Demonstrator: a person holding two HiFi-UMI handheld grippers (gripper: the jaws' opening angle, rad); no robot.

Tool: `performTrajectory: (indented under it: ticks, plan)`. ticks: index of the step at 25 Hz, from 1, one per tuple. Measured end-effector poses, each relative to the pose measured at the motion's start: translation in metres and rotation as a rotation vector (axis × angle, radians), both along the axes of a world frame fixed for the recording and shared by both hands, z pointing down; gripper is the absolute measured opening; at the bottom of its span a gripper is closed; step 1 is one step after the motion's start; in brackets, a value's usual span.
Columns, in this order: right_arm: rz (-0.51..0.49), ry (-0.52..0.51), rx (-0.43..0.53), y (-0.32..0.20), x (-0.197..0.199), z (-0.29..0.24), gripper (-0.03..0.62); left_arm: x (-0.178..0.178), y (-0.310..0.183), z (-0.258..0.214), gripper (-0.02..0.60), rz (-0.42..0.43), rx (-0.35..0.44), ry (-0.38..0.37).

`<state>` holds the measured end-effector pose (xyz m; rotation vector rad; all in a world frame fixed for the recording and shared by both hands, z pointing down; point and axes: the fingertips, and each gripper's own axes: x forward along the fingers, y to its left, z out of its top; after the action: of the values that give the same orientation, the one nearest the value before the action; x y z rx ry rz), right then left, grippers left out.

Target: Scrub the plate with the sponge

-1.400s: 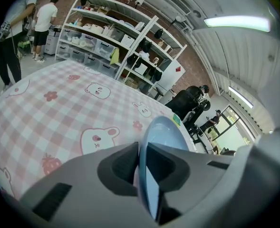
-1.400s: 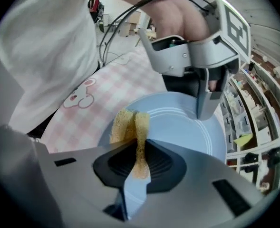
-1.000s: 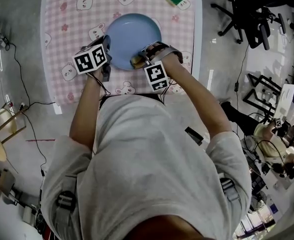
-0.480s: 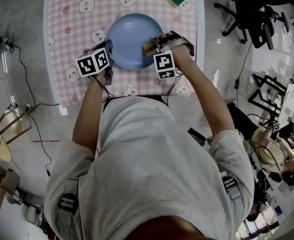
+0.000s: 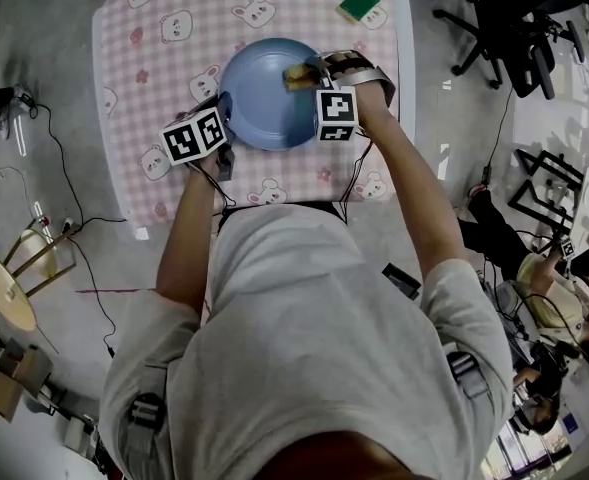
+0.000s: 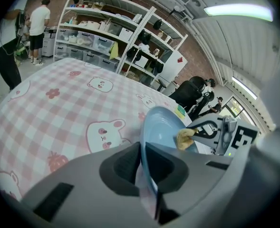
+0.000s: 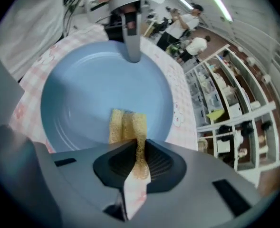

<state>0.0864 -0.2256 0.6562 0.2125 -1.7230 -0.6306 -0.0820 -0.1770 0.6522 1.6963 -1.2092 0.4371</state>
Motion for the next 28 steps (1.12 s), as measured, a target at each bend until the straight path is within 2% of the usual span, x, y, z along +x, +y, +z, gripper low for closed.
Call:
performTrajectory:
  ticks: [5,10,13,18,21,26,28]
  plan:
    - [0.332,-0.368,-0.157,-0.004,-0.001,-0.024,0.052,-0.002,-0.009,0.003,0.035,0.054,0.006,-0.058]
    - [0.566,-0.59,-0.229,0.013,-0.001,-0.039,0.052,-0.014,0.002,0.013,0.062,0.112,-0.018,-0.12]
    - [0.676,-0.693,-0.254,0.019,0.002,-0.045,0.052,-0.013,-0.002,0.009,0.132,0.139,0.009,-0.141]
    - [0.818,-0.817,-0.259,0.028,0.006,-0.054,0.052,-0.012,-0.007,-0.015,0.139,0.177,0.113,-0.218]
    - [0.864,-0.868,-0.271,0.035,0.005,-0.061,0.054,-0.01,0.0,-0.029,0.125,0.188,0.151,-0.246]
    - [0.896,-0.912,-0.284,0.056,0.006,-0.069,0.052,0.017,0.023,-0.044,0.016,0.227,0.188,-0.229]
    - [0.903,-0.929,-0.28,0.064,0.007,-0.07,0.052,0.029,0.032,-0.047,0.011,0.242,0.2,-0.22]
